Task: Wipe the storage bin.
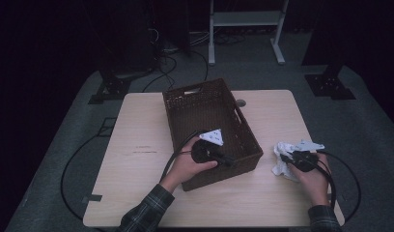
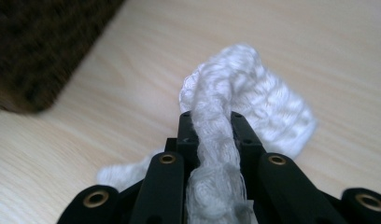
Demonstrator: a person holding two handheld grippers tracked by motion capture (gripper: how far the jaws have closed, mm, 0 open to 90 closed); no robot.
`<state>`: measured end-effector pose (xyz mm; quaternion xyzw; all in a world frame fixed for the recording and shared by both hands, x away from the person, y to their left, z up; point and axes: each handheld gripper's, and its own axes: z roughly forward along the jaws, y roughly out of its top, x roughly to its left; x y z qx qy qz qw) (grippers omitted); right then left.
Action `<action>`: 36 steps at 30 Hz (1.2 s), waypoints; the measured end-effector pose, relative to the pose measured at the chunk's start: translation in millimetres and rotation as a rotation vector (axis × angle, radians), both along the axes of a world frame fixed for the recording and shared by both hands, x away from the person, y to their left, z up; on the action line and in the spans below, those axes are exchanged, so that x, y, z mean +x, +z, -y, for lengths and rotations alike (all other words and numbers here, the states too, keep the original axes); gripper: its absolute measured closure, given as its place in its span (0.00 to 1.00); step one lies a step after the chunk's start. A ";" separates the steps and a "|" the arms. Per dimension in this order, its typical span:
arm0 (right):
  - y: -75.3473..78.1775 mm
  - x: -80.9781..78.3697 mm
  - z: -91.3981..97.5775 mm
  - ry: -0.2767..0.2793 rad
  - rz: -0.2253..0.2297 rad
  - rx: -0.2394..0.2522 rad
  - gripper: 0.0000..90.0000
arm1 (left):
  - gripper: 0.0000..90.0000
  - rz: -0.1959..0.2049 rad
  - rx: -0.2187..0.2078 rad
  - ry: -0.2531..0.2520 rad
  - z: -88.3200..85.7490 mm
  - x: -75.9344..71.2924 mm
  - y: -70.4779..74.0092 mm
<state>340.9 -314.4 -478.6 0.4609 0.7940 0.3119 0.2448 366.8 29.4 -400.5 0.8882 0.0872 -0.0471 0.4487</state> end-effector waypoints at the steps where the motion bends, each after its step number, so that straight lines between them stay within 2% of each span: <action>1: -2.5 0.4 -0.4 0.003 -0.005 0.001 0.83 | 0.87 0.001 0.001 0.000 0.0 -0.2 0.0; 4: 1.1 -2.2 0.3 -0.009 0.002 0.014 0.74 | 0.86 0.000 0.007 0.004 0.7 -0.1 -0.6; 6: 7.3 -5.2 2.6 -0.010 0.007 0.029 0.67 | 0.80 0.017 0.058 0.007 5.4 -1.9 -2.8; 7: 12.3 -7.3 4.5 -0.008 0.009 0.044 0.63 | 0.79 0.025 0.064 0.008 6.1 -2.5 -2.8; 10: 24.8 -13.1 8.0 -0.006 0.048 0.086 0.59 | 0.77 0.014 0.049 0.015 4.5 -0.8 -2.0; 14: 38.5 -17.9 6.6 0.006 0.078 0.115 0.57 | 0.75 0.018 0.041 0.018 3.8 -0.4 -0.7; 17: 42.8 -19.9 2.7 0.029 0.084 0.123 0.63 | 0.74 0.017 0.018 0.020 2.3 0.3 2.8; 20: 46.7 -19.4 -0.5 0.042 0.075 0.146 0.68 | 0.71 0.028 0.018 0.019 1.4 1.1 7.9; 24: 51.2 -17.0 -3.1 0.048 0.043 0.183 0.86 | 0.68 0.041 0.015 0.025 -2.2 2.8 12.8; 27: 54.3 -14.8 -9.3 0.061 0.067 0.184 0.99 | 0.66 0.040 0.022 0.045 -7.9 4.1 18.9; 30: 54.2 -10.9 -16.2 0.085 0.059 0.180 1.00 | 0.60 0.040 0.029 0.058 -15.2 3.2 27.7; 34: 53.9 -5.6 -25.0 0.114 0.047 0.144 1.00 | 0.51 0.071 0.044 0.090 -28.8 -0.3 39.0; 36: 53.7 -2.1 -27.4 0.134 0.043 0.176 1.00 | 0.45 0.080 0.042 0.118 -37.9 -1.3 43.2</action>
